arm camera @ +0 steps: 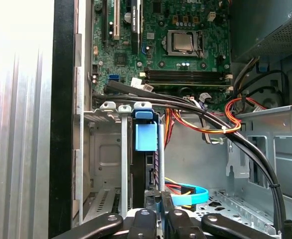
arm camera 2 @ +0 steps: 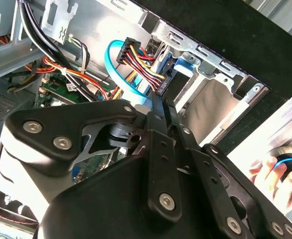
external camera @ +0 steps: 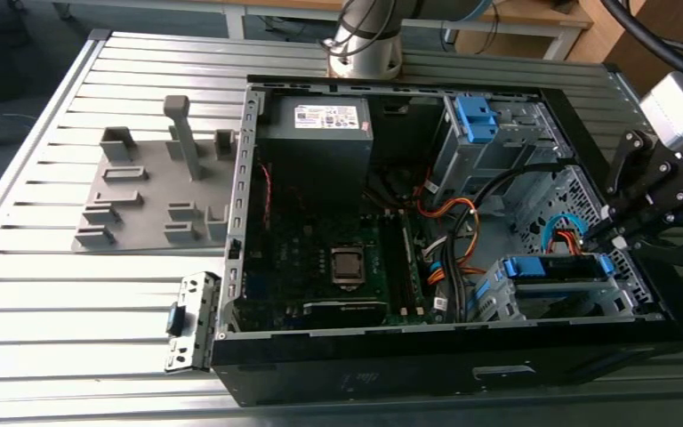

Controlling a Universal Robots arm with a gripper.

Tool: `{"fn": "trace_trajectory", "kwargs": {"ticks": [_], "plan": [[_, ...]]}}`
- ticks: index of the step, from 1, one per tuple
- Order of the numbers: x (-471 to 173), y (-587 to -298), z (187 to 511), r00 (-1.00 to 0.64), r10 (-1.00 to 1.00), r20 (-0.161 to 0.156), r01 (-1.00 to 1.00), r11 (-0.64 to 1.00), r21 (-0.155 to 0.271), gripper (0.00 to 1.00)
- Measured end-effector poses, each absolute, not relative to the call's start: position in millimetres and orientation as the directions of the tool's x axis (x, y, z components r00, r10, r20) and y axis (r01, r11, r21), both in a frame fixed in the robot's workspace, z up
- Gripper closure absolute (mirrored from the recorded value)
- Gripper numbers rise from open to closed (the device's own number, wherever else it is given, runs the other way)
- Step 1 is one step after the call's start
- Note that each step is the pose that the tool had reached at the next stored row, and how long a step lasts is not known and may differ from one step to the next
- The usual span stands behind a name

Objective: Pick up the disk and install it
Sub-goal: 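Insert the second disk wire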

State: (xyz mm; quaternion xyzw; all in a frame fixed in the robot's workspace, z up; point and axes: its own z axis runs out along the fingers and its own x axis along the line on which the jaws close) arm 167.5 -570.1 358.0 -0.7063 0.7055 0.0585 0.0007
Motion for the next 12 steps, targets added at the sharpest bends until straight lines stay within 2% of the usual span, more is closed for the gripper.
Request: {"fn": "trace_trajectory", "kwargs": {"ticks": [6,12], "plan": [[163.6,-574.2,356.9,-0.002,-0.996,-0.086,-0.997,-0.005,0.081,0.84],[156.6,-574.8,352.8,-0.002,-0.993,-0.117,-0.997,-0.007,0.081,0.84]]}}
